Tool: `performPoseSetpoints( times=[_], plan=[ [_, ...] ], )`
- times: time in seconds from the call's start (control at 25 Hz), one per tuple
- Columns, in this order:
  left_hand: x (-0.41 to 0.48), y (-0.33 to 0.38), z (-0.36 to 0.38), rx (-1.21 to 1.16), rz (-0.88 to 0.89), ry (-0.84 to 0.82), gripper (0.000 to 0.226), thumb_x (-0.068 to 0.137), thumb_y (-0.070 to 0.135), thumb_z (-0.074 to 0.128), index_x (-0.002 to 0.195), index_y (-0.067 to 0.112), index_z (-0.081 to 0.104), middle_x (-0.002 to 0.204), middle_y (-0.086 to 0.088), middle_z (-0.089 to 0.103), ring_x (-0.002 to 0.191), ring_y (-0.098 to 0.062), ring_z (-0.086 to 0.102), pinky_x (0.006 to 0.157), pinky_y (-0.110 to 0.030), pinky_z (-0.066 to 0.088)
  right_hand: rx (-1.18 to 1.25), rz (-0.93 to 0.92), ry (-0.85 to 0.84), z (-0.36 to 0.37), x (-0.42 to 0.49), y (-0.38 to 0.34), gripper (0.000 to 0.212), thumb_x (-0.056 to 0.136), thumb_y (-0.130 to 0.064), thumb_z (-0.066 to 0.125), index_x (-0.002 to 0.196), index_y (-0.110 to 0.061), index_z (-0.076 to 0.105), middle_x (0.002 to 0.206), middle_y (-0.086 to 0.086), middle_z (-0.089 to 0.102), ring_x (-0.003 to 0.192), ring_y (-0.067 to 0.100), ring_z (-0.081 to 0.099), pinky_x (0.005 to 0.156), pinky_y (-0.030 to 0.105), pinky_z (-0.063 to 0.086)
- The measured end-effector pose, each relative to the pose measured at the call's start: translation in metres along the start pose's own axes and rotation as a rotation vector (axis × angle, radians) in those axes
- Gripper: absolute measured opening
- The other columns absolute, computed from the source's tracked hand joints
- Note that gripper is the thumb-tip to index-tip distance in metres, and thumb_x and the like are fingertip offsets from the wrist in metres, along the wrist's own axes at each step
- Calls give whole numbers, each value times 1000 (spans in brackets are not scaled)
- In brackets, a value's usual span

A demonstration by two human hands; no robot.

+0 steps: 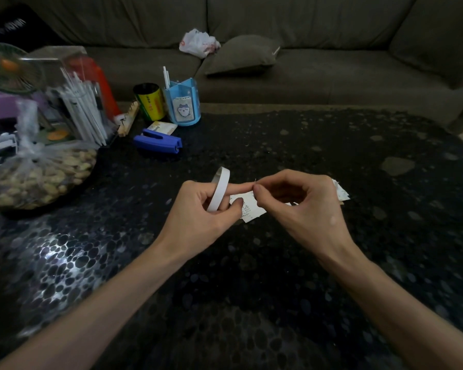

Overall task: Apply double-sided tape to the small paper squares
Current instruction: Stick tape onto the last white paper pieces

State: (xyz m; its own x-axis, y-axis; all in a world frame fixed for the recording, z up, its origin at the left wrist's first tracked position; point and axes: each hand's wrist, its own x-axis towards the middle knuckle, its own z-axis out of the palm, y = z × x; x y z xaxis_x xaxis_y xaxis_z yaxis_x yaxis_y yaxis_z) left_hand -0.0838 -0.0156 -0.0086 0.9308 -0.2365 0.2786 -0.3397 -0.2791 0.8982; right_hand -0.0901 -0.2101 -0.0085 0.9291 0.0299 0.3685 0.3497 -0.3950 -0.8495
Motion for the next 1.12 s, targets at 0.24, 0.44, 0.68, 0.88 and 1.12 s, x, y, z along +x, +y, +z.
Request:
performPoseSetpoints(
  times=[0.24,0.44,0.68,0.88,1.12],
  plan=[
    [1,0,0,-11,12,10,32,94,-5,67,116,17,79,51,7,37,49,-5,40,66,-10,50,2,-2,14,0,1,-1,8,92,-13,77,94,-18,82,81,-11,78,79,11,76,78,34,63],
    [0,2,-1,-22,3,3,32,95,-4,67,117,16,78,51,6,40,50,-6,42,68,-13,52,-27,-21,14,-1,-1,-3,7,89,-18,80,95,-20,82,85,-12,79,82,7,76,78,27,62],
    [-1,1,0,21,1,-48,18,95,-3,67,108,-3,78,52,26,56,51,-3,53,69,-19,54,-74,-42,31,-1,-2,-4,9,89,-19,80,97,-20,81,85,-14,78,82,5,76,78,23,62],
    [-1,-3,2,64,10,-45,17,94,-1,68,100,-16,74,58,31,59,50,-5,51,70,-21,51,-109,-53,39,0,-3,-5,7,89,-18,79,96,-20,80,85,-14,76,83,4,74,77,22,61],
    [-1,1,2,6,4,-42,21,95,-3,66,111,2,78,51,9,56,48,-6,45,72,-23,54,-96,-49,47,1,-3,-6,7,86,-15,79,89,-21,78,80,-12,75,79,8,74,73,19,59]
  ],
)
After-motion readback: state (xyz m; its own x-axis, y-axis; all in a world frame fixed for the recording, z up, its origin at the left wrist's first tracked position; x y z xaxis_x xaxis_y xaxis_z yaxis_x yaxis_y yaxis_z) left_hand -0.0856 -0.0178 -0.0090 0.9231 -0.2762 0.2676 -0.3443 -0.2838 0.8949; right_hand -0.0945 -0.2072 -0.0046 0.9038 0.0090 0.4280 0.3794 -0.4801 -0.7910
